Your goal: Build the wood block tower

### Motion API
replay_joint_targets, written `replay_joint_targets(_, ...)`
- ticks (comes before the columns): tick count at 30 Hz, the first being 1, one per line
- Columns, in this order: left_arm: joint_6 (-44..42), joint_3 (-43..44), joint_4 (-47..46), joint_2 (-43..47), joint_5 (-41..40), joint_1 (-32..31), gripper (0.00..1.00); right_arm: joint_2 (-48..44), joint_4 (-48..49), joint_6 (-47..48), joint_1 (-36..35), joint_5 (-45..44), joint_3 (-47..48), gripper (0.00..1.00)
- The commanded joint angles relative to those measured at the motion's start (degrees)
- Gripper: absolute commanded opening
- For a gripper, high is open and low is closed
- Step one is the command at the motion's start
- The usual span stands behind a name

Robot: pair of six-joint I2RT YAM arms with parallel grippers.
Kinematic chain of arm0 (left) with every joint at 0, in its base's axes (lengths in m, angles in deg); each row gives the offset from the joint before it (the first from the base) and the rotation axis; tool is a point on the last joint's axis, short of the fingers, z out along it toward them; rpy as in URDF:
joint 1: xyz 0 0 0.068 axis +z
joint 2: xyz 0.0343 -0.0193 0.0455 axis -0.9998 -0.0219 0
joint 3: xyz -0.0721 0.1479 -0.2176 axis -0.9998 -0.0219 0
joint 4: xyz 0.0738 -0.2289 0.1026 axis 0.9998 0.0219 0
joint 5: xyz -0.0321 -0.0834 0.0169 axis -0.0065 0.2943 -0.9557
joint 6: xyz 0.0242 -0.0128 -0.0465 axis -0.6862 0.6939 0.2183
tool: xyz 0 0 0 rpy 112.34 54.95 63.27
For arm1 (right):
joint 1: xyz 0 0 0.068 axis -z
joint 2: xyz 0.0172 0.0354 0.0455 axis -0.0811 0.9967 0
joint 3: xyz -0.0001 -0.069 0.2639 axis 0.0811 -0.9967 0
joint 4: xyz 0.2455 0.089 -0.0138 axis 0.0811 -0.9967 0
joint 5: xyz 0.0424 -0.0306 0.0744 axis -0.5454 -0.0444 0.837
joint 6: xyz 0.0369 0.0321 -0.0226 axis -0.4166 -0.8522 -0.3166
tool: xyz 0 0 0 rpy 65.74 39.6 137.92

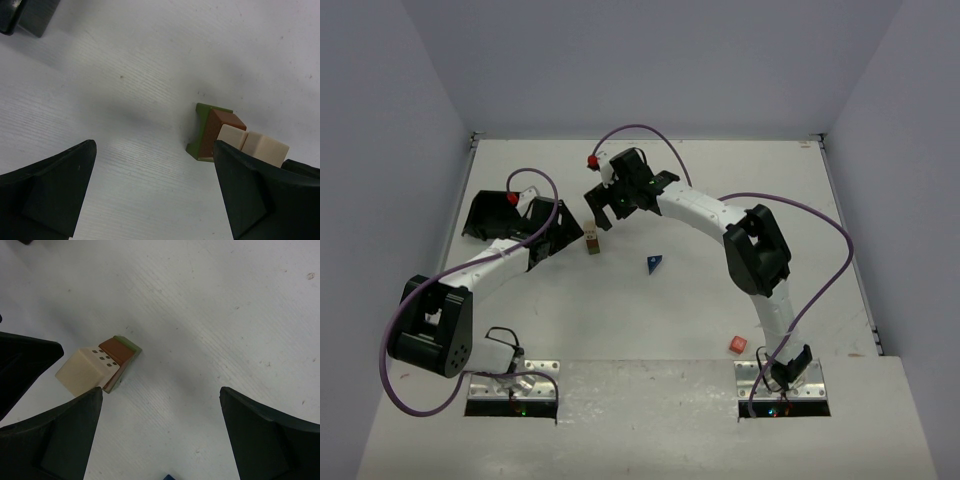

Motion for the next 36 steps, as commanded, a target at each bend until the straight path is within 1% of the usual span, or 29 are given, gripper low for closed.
replay_joint_targets(1, -0.4, 2.1, -1.3, 0.0, -0.5, 0.6, 1.00, -1.5, 2.5, -0.5, -0.5, -2.4, 1.7, 0.99)
replay_joint_targets(8, -0.4, 2.1, -1.2, 0.2, -0.7, 0.6, 1.00, -2.1, 3.0, -0.6, -0.5, -2.4, 0.7, 0.99)
replay_joint_targets(18, -0.4, 1.9, -1.3, 0.3, -0.7, 0.6, 1.00, 0.0, 3.4, -1.8, -0.4, -0.8, 2.4, 0.99)
replay_joint_targets(36, -0.3, 2.0, -1.3, 0.3, -0.6, 0.7, 1.00, 0.4, 4.1, -2.5, -0.4, 0.3, 3.4, 0.99)
